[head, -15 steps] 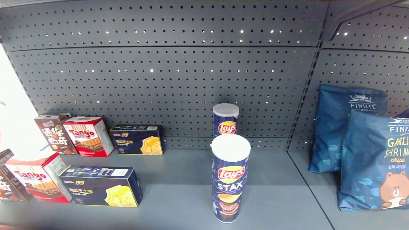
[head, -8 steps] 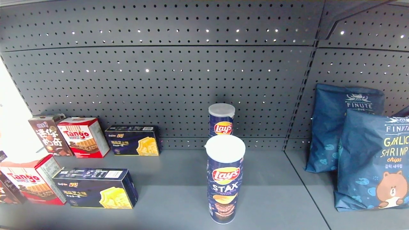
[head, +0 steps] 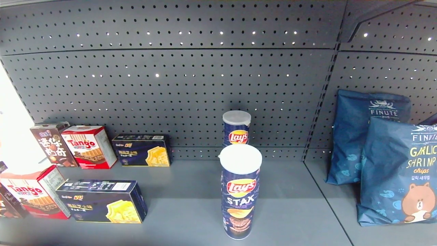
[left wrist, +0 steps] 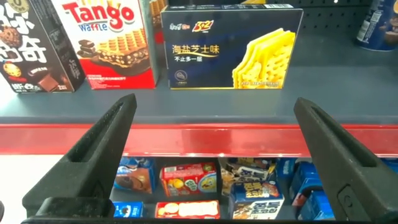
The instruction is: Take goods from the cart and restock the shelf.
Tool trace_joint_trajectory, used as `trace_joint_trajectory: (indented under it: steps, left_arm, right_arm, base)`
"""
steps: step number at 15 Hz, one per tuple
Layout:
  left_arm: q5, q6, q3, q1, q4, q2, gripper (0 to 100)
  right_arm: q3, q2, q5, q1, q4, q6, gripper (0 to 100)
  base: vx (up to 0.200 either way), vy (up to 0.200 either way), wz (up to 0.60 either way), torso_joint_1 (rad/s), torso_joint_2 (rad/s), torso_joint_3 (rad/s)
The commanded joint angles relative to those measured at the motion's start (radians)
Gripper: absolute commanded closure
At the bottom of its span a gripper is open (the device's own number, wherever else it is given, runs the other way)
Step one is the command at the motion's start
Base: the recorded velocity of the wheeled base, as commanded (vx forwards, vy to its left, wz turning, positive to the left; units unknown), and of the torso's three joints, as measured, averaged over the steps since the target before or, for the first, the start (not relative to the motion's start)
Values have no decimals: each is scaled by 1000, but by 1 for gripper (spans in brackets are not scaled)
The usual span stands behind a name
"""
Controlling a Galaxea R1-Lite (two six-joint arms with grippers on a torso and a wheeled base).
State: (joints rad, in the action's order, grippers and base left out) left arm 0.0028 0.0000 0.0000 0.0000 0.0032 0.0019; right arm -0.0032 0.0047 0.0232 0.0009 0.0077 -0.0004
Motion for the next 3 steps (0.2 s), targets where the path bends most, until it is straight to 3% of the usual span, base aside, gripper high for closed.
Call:
trace_joint_trajectory:
  steps: [1,3]
  left_arm:
    - [0,0,0,0,0,0,0]
    - [0,0,0,0,0,0,0]
  right_arm:
    - [0,1,0,1,0,-1,0]
    - [0,1,0,1,0,-1,0]
  base:
    - [0,0,0,0,0,0]
    - [0,0,0,0,0,0]
